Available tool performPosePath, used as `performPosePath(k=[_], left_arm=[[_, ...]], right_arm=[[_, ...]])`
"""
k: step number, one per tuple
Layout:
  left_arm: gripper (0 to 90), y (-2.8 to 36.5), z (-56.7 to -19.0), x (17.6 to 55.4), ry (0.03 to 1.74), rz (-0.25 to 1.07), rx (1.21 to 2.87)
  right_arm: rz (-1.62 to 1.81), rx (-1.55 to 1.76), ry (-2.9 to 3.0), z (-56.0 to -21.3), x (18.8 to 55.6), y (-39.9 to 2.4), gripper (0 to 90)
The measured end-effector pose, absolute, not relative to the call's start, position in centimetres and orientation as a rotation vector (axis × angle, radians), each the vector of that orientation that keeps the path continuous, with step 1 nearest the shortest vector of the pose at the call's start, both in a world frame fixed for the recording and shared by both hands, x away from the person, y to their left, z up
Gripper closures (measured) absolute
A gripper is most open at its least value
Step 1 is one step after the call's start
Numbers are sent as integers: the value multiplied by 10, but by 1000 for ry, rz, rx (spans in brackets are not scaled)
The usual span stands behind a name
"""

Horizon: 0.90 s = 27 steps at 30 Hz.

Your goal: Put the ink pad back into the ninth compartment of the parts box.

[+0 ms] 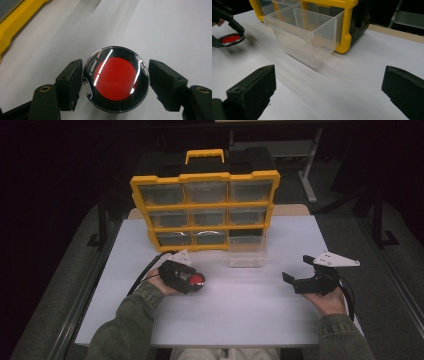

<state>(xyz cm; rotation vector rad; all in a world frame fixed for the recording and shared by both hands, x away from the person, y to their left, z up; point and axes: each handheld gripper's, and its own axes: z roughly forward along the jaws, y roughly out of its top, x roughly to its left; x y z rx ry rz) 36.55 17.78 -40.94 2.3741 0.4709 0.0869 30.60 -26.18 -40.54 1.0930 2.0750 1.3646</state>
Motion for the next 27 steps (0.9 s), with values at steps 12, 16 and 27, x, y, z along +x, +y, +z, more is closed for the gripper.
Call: performPosePath(k=[12,16,27], left_arm=[[294,183,-380,370,467,117,2384],[294,181,-371,372,461,129,2387],[294,176,-351,381,438,115,2402]], right_arm=[[1367,1097,2072,-405,306,-262,0],[1370,1096,2071,-405,306,-262,0],[1371,1095,2070,-405,306,-262,0]])
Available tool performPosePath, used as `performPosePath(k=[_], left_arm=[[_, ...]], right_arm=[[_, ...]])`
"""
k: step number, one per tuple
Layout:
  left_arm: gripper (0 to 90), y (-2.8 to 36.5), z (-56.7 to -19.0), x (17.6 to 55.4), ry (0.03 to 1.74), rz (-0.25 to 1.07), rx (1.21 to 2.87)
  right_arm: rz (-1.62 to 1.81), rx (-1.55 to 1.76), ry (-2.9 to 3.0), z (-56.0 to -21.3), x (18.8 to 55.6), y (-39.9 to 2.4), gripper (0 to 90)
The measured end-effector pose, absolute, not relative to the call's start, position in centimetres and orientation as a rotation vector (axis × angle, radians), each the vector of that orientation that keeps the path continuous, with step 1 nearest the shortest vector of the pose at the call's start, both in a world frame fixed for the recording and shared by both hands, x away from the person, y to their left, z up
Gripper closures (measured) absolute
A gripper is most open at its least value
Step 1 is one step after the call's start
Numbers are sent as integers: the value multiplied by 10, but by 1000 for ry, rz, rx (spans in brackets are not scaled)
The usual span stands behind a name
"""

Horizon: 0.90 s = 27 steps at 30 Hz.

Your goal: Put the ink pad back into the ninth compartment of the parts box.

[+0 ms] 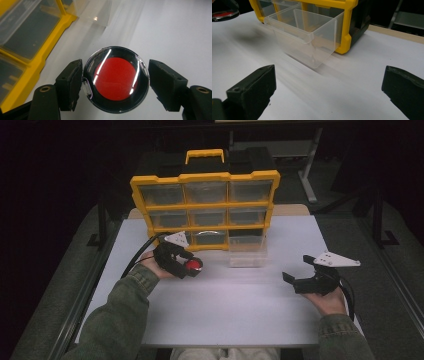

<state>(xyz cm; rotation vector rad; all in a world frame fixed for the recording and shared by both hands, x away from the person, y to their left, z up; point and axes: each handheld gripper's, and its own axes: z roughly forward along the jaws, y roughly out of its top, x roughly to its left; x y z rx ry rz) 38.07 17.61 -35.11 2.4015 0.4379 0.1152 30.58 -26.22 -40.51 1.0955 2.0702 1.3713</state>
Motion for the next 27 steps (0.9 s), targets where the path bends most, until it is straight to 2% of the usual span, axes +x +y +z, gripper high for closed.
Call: performPosePath(k=[27], left_arm=[[294,136,-316,394,333,147,2426]], right_arm=[[1370,1097,2066,-405,305,-262,0]])
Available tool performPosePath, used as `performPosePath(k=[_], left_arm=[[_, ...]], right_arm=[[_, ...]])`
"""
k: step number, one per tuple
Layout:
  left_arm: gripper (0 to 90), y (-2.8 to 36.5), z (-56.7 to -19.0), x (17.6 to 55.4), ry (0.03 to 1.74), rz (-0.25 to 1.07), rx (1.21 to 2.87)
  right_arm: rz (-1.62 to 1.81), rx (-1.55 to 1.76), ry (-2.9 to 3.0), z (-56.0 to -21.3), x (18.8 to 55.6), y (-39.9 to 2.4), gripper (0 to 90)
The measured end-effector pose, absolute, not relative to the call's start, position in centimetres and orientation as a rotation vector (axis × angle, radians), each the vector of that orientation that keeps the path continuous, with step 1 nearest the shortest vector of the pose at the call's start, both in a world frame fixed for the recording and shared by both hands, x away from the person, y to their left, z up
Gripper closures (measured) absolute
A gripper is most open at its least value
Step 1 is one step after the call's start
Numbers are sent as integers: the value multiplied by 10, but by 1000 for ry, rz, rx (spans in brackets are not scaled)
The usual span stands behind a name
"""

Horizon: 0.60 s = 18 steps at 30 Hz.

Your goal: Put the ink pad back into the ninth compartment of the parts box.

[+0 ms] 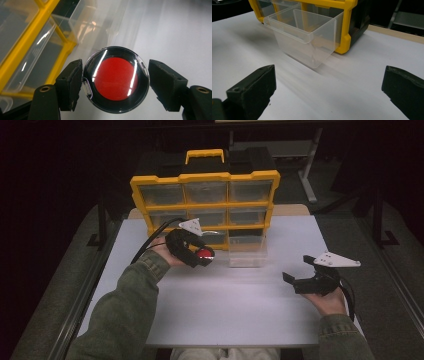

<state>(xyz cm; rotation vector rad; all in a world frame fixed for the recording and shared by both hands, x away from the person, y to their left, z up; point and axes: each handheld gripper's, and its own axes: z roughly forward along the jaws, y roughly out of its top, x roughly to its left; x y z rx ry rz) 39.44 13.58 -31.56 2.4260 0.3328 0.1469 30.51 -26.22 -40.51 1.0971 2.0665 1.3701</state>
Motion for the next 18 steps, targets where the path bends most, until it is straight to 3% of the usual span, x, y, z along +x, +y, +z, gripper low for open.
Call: performPosePath(k=[18], left_arm=[[294,100,-304,411,279,132,2406]], right_arm=[[1378,1099,2064,-405,305,-263,0]])
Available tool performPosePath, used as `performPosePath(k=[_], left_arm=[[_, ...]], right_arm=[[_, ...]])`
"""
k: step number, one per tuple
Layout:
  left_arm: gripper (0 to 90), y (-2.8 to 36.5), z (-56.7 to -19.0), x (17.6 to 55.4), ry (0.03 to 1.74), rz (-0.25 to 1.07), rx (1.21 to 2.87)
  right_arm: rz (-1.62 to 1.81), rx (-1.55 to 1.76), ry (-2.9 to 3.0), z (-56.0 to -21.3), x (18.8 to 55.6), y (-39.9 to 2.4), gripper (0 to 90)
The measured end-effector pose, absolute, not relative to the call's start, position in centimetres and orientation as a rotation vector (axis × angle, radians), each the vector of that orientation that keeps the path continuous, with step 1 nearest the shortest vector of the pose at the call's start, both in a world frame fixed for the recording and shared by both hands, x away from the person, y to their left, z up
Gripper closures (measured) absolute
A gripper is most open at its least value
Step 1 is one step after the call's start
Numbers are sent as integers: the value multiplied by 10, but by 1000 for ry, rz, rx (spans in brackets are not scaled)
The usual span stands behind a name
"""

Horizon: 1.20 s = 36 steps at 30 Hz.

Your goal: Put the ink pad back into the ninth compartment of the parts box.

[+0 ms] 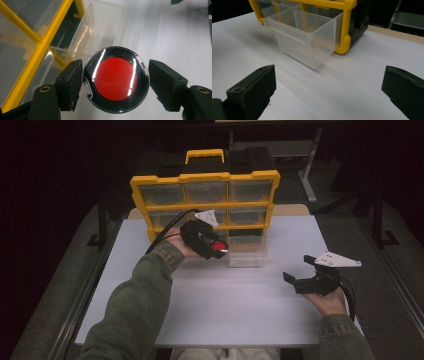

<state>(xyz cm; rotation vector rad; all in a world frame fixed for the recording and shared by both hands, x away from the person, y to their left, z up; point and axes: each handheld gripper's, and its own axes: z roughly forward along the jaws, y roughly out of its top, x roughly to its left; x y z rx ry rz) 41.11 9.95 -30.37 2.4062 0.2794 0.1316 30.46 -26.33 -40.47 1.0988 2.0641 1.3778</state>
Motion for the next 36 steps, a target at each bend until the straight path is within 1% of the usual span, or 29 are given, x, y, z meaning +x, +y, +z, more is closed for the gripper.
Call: performPosePath(k=[6,15,23,32,36], left_arm=[[294,82,-299,414,228,127,2416],[294,45,-292,417,131,120,2431],[294,24,-301,430,139,95,2413],[294,14,-314,449,186,110,2427],[294,12,-317,451,186,114,2438]], right_arm=[[1380,1095,2066,-405,305,-263,0],[1387,1096,2062,-404,304,-264,0],[1389,1099,2059,-404,303,-267,0],[1387,1105,2060,-405,303,-267,0],[1385,1107,2064,-406,303,-268,0]])
